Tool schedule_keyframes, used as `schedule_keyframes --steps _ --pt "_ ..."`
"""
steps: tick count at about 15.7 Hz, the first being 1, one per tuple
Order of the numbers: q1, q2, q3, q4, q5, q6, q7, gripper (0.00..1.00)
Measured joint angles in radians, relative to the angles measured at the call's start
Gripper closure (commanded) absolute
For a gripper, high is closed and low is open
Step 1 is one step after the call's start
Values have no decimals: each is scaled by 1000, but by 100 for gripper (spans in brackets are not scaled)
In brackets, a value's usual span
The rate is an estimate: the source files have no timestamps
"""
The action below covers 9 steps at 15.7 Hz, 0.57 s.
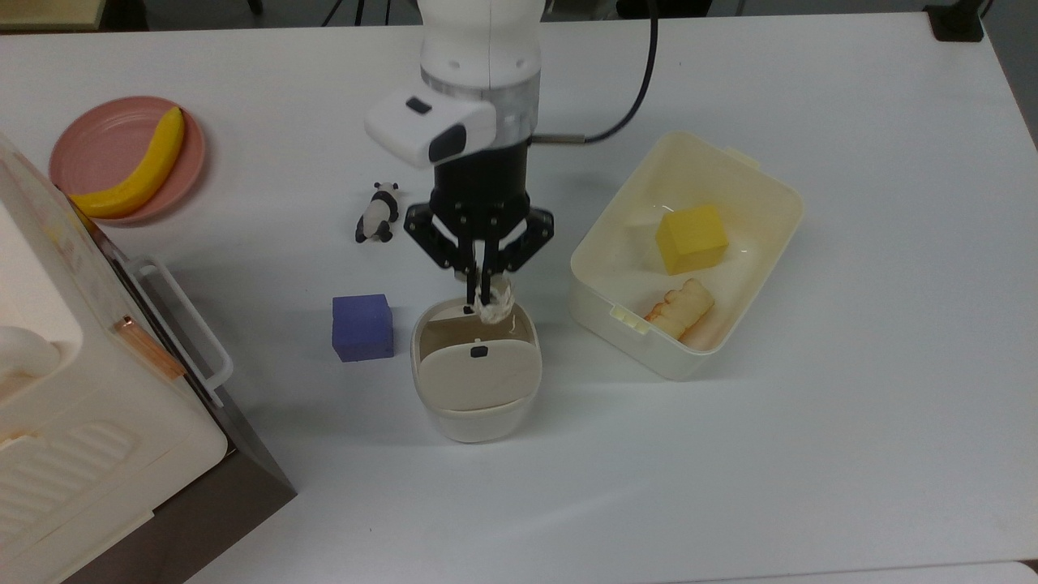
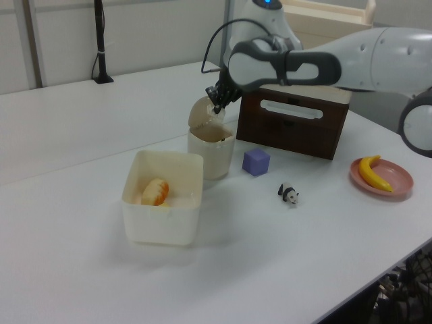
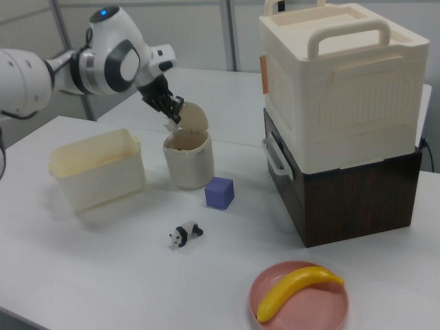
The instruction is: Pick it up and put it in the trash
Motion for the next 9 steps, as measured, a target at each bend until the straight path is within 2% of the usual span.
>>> schedule_keyframes --steps 4,9 --pt "0 59 0 2 -25 67 109 0" --pt "-1 40 0 11 -26 54 159 0"
